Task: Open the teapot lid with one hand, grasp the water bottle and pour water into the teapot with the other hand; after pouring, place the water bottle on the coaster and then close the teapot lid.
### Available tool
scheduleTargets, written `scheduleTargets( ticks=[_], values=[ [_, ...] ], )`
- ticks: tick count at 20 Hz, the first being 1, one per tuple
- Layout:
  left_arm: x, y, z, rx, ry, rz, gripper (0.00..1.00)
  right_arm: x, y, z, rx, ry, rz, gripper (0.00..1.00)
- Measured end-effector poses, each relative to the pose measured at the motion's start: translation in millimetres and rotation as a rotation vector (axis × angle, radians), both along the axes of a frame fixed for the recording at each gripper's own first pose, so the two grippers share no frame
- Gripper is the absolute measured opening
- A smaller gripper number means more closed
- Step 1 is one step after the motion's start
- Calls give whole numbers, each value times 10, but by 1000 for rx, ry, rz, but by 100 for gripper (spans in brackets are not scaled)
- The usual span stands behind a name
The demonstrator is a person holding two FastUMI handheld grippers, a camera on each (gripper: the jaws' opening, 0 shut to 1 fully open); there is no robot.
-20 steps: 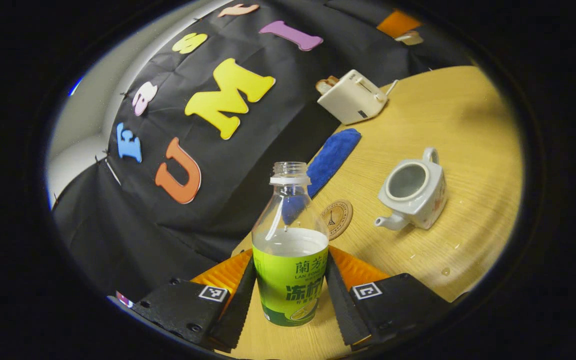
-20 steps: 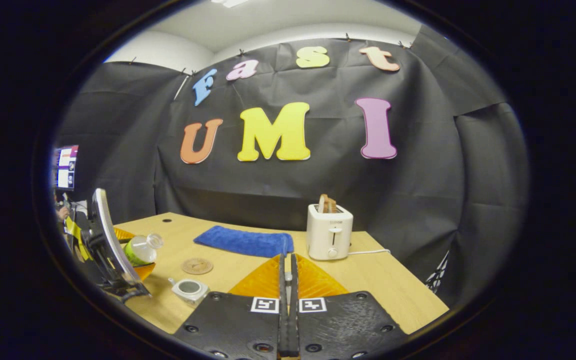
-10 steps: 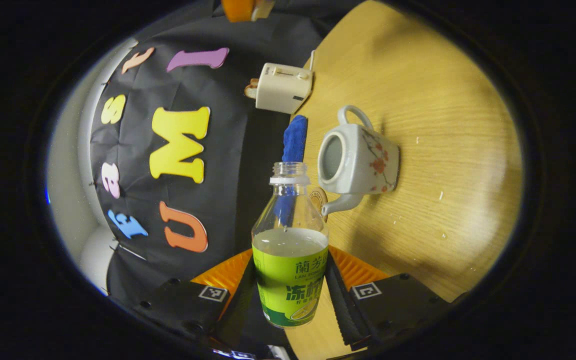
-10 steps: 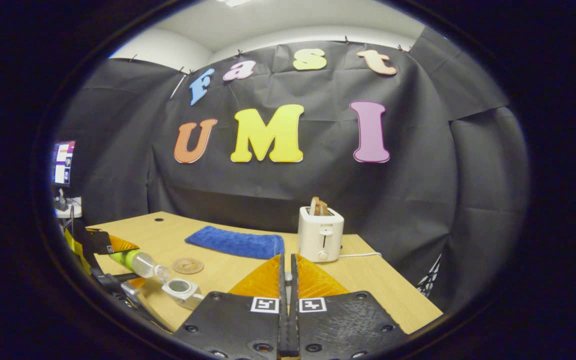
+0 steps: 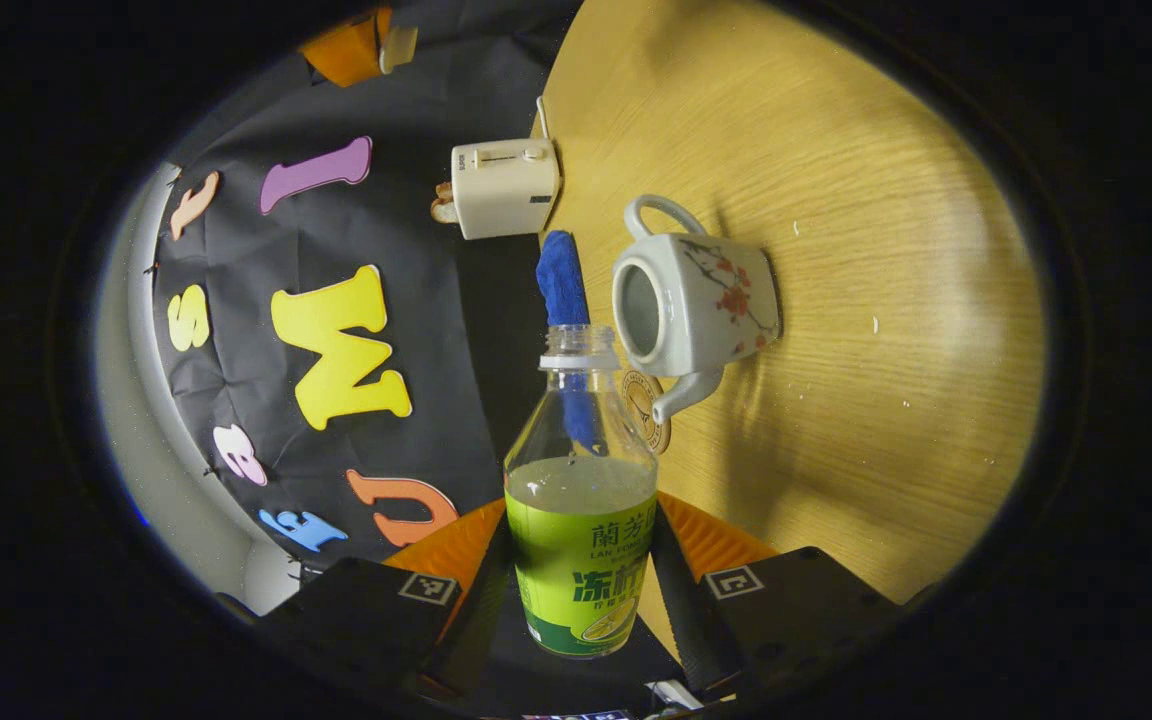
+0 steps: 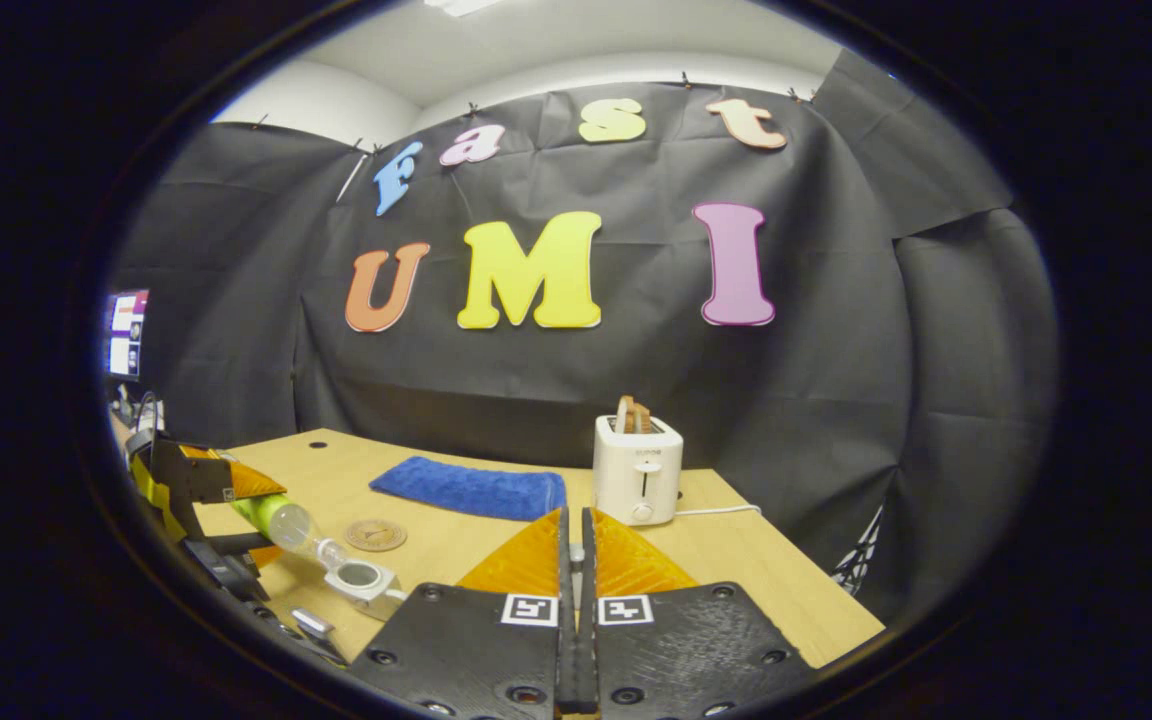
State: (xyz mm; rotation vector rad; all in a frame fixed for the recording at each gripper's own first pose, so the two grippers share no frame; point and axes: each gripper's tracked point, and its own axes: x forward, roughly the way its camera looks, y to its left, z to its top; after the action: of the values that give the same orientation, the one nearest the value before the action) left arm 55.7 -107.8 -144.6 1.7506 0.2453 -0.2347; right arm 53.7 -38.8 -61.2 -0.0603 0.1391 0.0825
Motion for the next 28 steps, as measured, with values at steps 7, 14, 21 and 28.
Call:
scheduleTargets(
  ticks=[7,14,21,28],
  values=[
    [72,-52,105,163,17,-8,75,-26,-15,46,5,-6,3,0],
    [39,-91,181,264,23,-2,75,-55,-24,106,8,-19,12,0],
    [33,-121,281,327,12,2,75,-55,-83,120,11,-19,1,0],
    [48,-138,326,368,-15,-6,75,-97,-67,160,-13,-22,4,0]
  ],
)
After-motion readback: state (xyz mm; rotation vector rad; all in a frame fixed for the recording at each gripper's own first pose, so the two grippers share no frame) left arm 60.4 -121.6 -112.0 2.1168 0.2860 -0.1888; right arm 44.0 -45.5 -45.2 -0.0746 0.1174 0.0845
